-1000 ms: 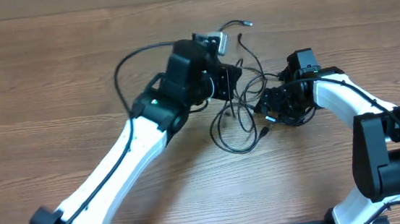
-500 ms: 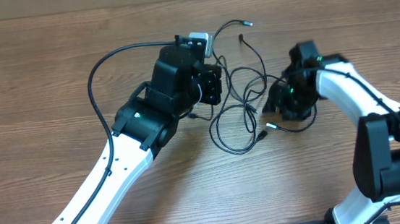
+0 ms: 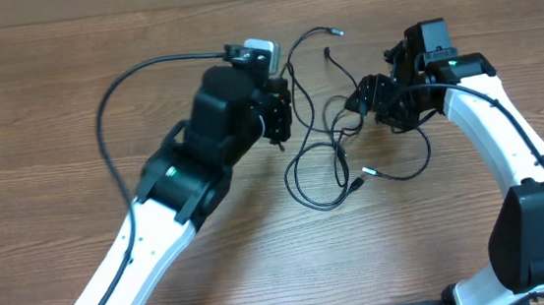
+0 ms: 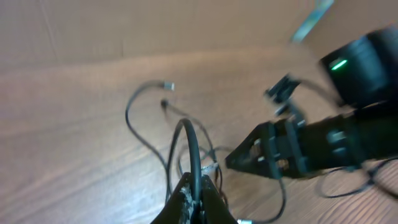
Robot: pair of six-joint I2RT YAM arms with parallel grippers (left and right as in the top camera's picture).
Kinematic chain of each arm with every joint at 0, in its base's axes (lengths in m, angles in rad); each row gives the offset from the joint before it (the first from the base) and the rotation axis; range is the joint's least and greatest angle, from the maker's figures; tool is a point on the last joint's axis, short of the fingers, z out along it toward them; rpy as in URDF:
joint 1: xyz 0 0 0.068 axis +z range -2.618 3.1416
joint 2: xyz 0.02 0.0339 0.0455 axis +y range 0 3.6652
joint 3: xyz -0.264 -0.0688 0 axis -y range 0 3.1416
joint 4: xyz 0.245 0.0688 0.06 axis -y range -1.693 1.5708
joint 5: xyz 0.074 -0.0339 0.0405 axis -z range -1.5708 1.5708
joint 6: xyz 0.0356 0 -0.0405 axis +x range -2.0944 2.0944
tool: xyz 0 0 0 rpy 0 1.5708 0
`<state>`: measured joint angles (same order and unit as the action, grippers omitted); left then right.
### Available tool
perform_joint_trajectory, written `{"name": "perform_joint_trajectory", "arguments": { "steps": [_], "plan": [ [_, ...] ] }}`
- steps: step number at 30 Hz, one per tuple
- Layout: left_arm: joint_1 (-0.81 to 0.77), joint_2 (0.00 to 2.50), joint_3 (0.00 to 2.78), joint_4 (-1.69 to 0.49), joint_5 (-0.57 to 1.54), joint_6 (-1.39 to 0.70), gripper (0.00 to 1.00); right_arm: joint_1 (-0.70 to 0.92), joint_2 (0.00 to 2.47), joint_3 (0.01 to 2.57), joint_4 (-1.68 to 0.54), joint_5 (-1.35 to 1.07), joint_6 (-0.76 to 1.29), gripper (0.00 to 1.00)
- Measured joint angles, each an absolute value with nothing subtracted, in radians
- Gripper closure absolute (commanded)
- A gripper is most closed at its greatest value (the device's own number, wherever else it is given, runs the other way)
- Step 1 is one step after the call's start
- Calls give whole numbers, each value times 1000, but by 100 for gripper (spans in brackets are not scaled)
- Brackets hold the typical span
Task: Untangle cables
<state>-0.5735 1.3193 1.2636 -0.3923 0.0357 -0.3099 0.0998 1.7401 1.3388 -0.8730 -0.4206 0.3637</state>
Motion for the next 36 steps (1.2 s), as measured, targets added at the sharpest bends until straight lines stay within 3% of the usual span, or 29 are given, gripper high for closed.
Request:
{"name": "perform_joint_trajectory", "arguments": {
  "steps": [2, 5, 7, 18, 36],
  "plan": [
    [-574, 1278, 1267, -389, 27, -310, 96, 105, 1741, 1328, -838, -422, 372, 46],
    [-574, 1232, 1275, -389, 11, -302, 96, 128, 1750, 1309, -772, -429, 405, 80],
    [-574, 1212, 1277, -389, 1, -290, 96, 149, 1760, 1295, -722, -431, 423, 90],
    [-574, 1122, 1277, -390, -155, -279, 96, 240, 1817, 1224, -660, -297, 493, 91],
    [-574, 871, 1279, -258, -1101, -276, 96, 240, 1817, 1042, -465, -187, 527, 87]
  ]
}}
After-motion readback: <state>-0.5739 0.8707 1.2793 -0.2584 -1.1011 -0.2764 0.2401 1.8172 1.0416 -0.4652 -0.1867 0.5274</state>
